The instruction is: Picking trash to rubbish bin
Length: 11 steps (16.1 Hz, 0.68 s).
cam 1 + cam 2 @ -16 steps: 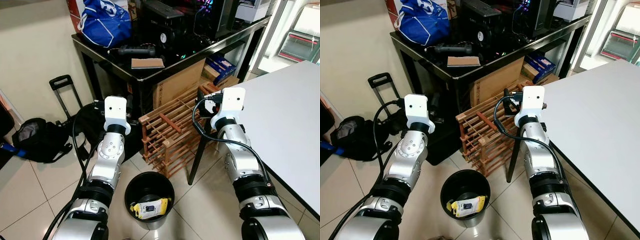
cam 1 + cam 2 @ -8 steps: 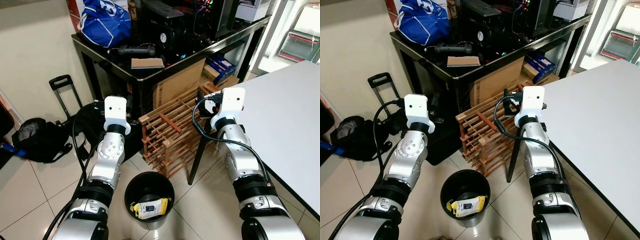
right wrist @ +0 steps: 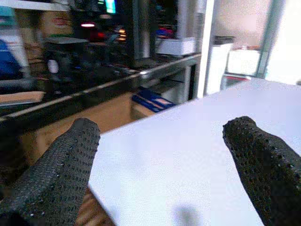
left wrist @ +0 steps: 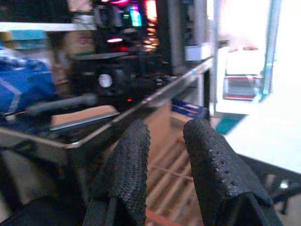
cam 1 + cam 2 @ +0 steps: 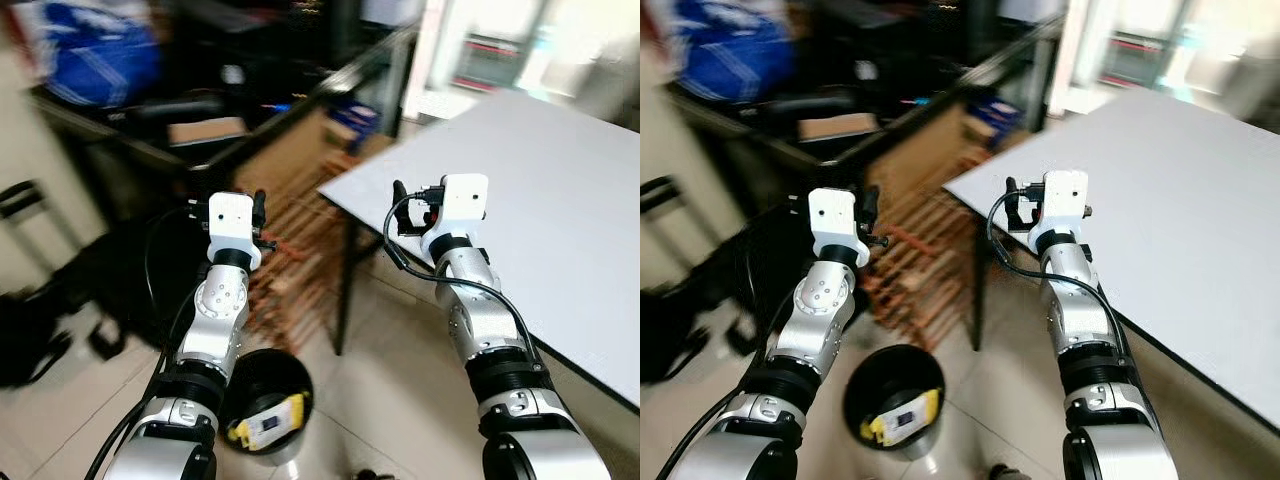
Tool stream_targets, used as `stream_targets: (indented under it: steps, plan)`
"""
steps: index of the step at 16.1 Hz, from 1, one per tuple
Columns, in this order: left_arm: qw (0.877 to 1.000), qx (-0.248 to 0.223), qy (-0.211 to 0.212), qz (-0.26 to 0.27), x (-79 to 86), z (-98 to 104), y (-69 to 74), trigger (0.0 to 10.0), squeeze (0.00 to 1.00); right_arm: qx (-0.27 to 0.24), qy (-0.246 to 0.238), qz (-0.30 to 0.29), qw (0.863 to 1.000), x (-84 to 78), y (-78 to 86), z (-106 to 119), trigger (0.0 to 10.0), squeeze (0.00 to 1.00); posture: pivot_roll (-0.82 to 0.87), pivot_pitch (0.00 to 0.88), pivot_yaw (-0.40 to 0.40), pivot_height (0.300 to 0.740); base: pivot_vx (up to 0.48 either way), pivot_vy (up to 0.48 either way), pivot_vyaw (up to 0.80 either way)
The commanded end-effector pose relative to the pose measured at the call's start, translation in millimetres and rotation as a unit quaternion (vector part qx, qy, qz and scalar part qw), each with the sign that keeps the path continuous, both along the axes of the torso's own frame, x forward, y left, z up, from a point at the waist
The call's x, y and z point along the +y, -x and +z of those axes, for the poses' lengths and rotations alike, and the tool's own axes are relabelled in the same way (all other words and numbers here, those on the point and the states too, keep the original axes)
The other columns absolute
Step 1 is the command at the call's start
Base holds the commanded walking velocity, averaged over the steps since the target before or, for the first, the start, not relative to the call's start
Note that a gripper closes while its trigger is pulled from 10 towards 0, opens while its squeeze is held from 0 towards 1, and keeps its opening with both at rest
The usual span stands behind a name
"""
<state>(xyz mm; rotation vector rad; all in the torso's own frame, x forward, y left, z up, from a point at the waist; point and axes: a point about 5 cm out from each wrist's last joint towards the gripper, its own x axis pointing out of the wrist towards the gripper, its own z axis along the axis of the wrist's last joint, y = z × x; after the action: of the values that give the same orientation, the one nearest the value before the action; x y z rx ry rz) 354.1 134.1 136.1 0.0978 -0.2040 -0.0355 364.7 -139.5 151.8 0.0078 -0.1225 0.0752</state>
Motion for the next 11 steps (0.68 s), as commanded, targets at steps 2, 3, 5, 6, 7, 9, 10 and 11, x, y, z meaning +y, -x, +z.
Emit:
stream_targets:
  steps: [2, 3, 5, 6, 7, 9, 10, 11]
  plan:
    - [1.000, -0.001, -0.005, -0.003, -0.8, 1.6, -1.4, 10.0, 0.00, 0.007, -0.008, 0.001, 1.000, 0.4, -1.0, -0.7, 10.0, 0.00, -0.04, 0.005, 0.044, 0.740, 0.000, 0.000, -0.80]
    - [1.000, -0.001, -0.006, -0.003, -0.7, 1.7, -1.4, 10.0, 0.00, 0.007, -0.008, 0.001, 1.000, 0.4, -1.0, -0.7, 10.0, 0.00, -0.04, 0.005, 0.044, 0.740, 0.000, 0.000, -0.80]
    - [1.000, -0.001, -0.009, -0.002, -0.8, 1.6, -1.5, 10.0, 0.00, 0.007, -0.007, 0.002, 1.000, 0.5, -0.8, -1.0, 10.0, 0.00, -0.04, 0.002, 0.044, 0.740, 0.000, 0.000, -0.80]
    - [1.000, -0.002, -0.012, -0.001, -1.1, 1.8, -1.5, 10.0, 0.00, 0.007, -0.006, 0.002, 1.000, 0.4, -0.7, -1.1, 10.0, 0.00, -0.04, 0.002, 0.044, 0.740, 0.000, 0.000, -0.80]
    - [1.000, -0.001, -0.014, 0.000, -1.1, 1.7, -1.5, 10.0, 0.00, 0.007, -0.006, 0.002, 1.000, 0.5, -0.6, -1.3, 10.0, 0.00, -0.05, 0.000, 0.044, 0.740, 0.000, -0.259, -0.80]
    - [1.000, 0.001, -0.015, 0.001, -0.9, 0.8, -1.7, 10.0, 0.00, 0.008, -0.005, 0.002, 1.000, 0.5, -0.3, -1.8, 10.0, 0.00, -0.05, 0.000, 0.043, 0.740, 0.000, -0.480, -0.80]
    - [1.000, 0.001, -0.015, 0.001, -0.9, 0.7, -1.6, 10.0, 0.00, 0.008, -0.005, 0.003, 1.000, 0.4, -0.2, -1.9, 10.0, 0.00, -0.05, 0.000, 0.043, 0.740, 0.000, -0.480, -0.80]
    - [1.000, 0.002, -0.016, 0.002, -0.8, 0.4, -1.4, 10.0, 0.00, 0.008, -0.005, 0.003, 1.000, 0.4, -0.1, -2.2, 10.0, 0.00, -0.05, 0.000, 0.042, 0.740, 0.000, -0.277, -0.80]
